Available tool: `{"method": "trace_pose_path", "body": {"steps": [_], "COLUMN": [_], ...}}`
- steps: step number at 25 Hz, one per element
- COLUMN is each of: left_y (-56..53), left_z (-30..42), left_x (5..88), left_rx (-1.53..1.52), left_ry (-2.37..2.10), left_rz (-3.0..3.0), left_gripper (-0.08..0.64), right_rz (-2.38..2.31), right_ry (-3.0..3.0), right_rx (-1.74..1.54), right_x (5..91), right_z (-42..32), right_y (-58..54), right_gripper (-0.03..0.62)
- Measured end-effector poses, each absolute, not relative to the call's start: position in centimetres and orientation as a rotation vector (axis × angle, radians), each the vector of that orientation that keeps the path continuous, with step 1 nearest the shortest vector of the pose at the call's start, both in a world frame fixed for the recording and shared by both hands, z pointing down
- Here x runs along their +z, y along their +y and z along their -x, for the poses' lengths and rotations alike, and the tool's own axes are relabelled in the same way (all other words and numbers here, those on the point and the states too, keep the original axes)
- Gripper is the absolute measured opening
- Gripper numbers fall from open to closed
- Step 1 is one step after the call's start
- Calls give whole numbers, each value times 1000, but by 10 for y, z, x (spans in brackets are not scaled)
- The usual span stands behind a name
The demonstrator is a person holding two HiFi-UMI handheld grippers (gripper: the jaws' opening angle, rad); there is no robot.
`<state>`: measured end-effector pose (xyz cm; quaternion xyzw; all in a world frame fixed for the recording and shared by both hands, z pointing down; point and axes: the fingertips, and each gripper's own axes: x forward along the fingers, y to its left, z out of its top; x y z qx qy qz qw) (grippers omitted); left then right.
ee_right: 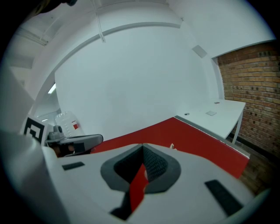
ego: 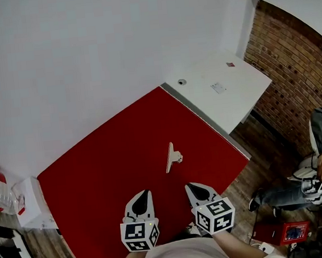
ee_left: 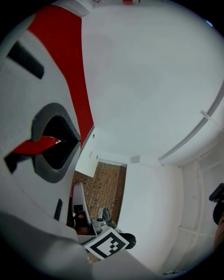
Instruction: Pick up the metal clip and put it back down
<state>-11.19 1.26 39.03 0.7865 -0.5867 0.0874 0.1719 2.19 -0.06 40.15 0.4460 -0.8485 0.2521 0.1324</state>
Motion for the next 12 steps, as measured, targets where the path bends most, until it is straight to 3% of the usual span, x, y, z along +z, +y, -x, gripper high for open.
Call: {"method": "trace_pose_path", "body": {"steps": [12], "left_y": [13], "left_z": [109], "left_x": [390], "left_rx": [248], "left_ry": [-1662], "left_rz": [-2243], "left_gripper": [5], "right_rz": [-1300], "right_ry": [-2459], "right_rx": [726], "right_x": [401], "right_z": [-24], "right_y": [1], "right_gripper": [5]}}
